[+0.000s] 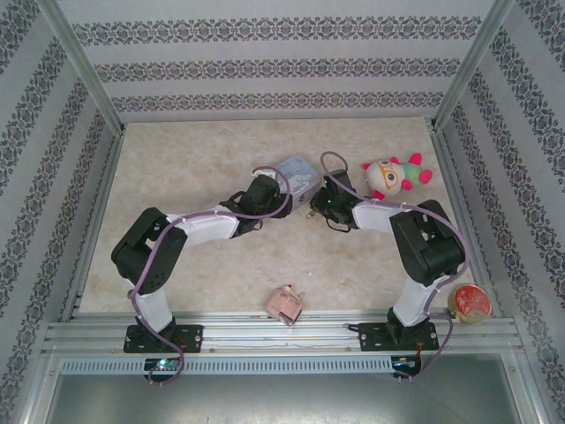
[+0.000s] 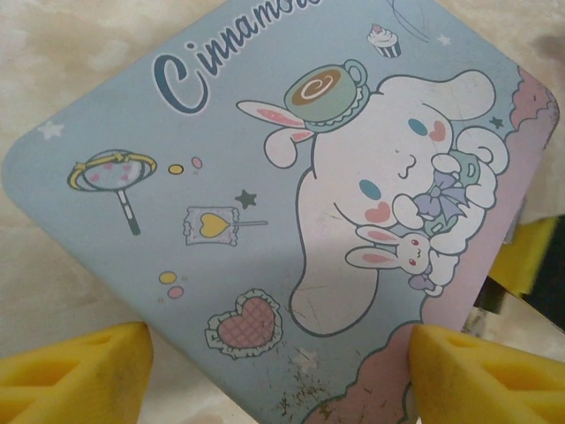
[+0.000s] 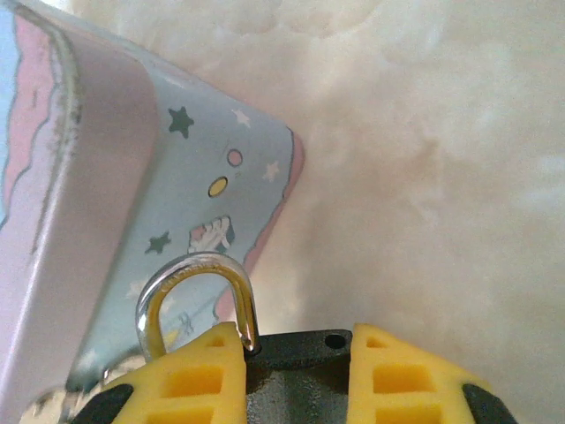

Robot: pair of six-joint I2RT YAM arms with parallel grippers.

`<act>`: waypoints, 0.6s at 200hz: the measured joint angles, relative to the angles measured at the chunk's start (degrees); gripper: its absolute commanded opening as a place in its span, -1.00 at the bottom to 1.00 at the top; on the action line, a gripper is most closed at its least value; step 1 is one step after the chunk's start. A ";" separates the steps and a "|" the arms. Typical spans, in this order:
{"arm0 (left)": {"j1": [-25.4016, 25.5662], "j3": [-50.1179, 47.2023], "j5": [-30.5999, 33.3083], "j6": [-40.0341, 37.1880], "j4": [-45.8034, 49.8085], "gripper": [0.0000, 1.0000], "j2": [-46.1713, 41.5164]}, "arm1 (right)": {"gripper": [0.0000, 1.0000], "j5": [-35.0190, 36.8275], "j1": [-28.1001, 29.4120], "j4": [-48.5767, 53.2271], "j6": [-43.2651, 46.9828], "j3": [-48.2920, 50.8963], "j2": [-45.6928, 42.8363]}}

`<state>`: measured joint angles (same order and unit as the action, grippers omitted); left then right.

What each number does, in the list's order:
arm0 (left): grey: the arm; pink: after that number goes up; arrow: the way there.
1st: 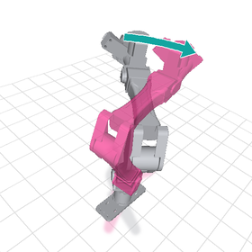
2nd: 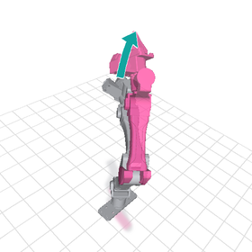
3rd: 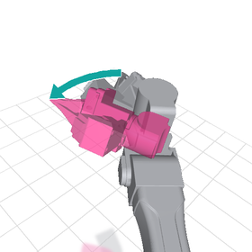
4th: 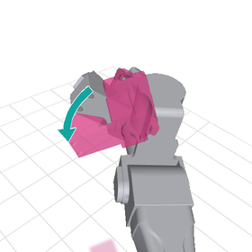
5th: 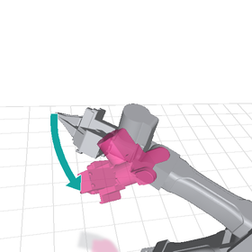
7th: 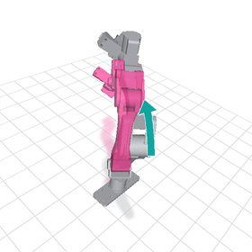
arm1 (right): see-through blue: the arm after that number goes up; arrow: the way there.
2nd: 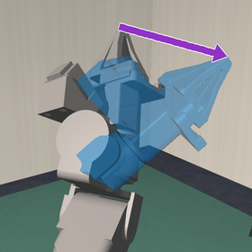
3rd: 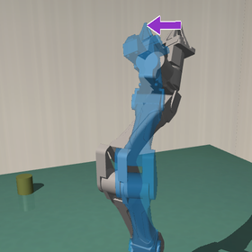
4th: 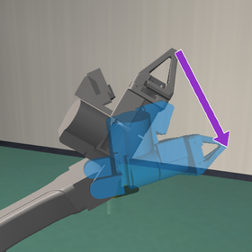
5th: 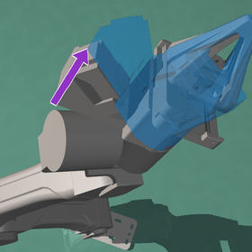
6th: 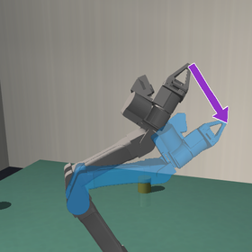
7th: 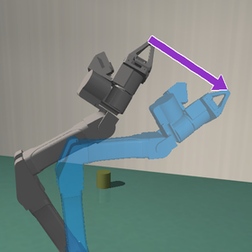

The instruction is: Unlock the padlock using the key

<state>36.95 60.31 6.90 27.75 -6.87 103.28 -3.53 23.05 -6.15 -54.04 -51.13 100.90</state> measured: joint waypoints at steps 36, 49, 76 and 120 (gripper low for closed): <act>-3.06 -0.17 -2.99 0.70 -0.04 0.41 -0.17 | -1.00 0.28 -0.07 5.90 3.80 1.92 -6.34; -4.81 -0.20 -4.17 0.87 -0.24 0.41 -0.17 | -1.00 0.20 -0.07 8.68 5.73 1.95 -8.15; -8.50 -0.20 -6.82 1.33 -0.44 0.65 -0.15 | -1.00 -0.31 -0.04 13.73 9.77 2.51 -10.97; -11.21 1.42 -9.73 2.78 -0.81 0.87 -0.11 | -1.00 -0.50 -0.04 19.23 13.88 3.89 -13.22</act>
<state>25.74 61.73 -2.83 30.52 -7.68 103.18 -4.03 23.00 13.08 -40.16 -47.24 87.68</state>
